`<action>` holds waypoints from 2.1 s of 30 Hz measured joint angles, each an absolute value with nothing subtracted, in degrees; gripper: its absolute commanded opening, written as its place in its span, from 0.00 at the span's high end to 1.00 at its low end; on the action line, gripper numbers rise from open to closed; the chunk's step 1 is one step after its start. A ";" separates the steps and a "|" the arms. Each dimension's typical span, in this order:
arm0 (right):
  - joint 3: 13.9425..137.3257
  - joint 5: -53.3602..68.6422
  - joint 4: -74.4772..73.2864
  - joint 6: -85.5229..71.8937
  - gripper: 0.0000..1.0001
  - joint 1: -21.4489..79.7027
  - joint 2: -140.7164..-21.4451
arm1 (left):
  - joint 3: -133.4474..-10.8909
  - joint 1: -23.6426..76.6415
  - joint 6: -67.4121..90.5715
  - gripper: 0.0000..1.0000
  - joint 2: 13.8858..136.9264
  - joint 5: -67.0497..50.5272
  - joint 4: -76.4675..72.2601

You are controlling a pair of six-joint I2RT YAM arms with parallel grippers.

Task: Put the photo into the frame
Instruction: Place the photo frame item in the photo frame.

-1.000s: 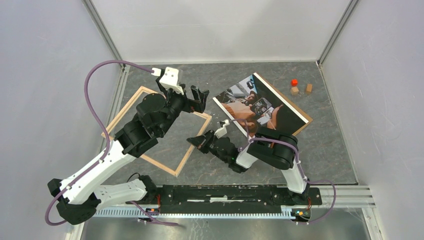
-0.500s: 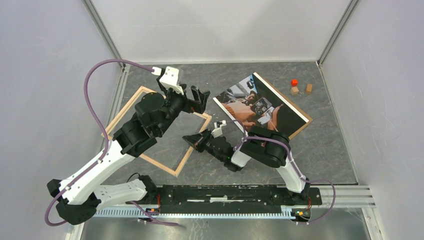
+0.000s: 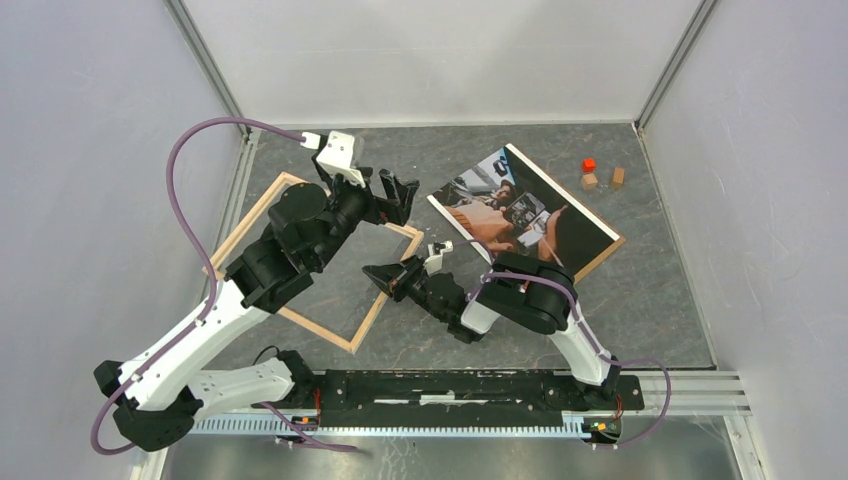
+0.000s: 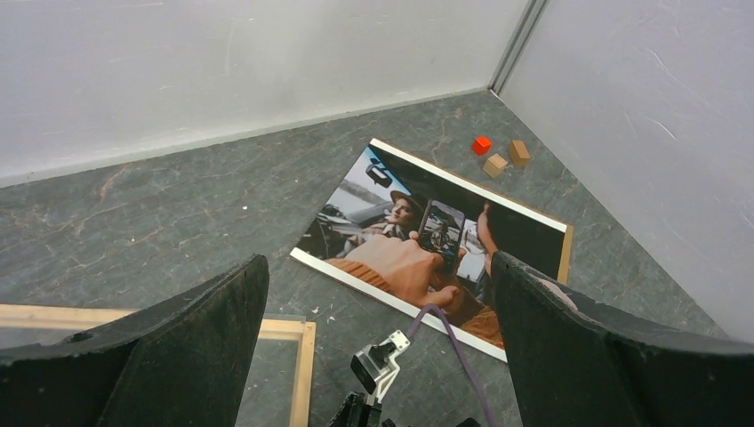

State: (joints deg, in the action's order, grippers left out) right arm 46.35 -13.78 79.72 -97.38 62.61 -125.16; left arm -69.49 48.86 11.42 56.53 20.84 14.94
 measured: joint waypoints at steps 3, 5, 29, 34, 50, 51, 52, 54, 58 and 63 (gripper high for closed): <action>46.35 -13.76 80.40 -98.19 1.00 62.54 -125.45 | -69.49 48.45 11.44 0.00 56.53 20.64 14.94; 46.35 -13.61 80.62 -98.65 1.00 62.43 -125.45 | -69.52 48.16 11.51 0.00 56.53 20.51 14.98; 49.76 -13.08 83.22 -99.02 1.00 61.08 -125.69 | -75.02 35.31 22.90 0.00 56.10 1.83 19.55; 50.70 -13.17 81.78 -97.49 1.00 60.20 -125.69 | -75.48 35.31 23.00 0.00 55.75 -0.56 19.68; 57.65 -14.11 76.18 -94.70 1.00 63.02 -129.56 | -75.48 35.31 23.00 0.00 54.63 -0.58 19.73; 57.08 -14.09 76.25 -94.63 1.00 63.18 -129.56 | -75.48 35.31 22.98 0.00 54.65 -0.58 19.73; 56.31 -14.09 76.49 -94.50 1.00 63.35 -129.56 | -75.48 35.31 22.98 0.00 54.72 -0.58 19.73; 54.78 -14.11 76.88 -94.21 1.00 63.66 -129.56 | -75.48 35.31 23.00 0.00 54.85 -0.58 19.73; 52.16 -14.15 77.54 -93.60 1.00 64.10 -129.54 | -75.48 35.05 23.00 0.00 55.16 -0.60 19.73; 50.41 -14.68 78.00 -92.23 1.00 64.14 -129.16 | -75.48 34.59 23.00 0.00 55.48 -0.67 19.68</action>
State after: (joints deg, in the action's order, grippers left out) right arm 50.41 -14.68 78.00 -92.23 64.14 -129.16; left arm -75.48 34.59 23.00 55.48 -0.67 19.68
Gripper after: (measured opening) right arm 0.009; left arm 0.996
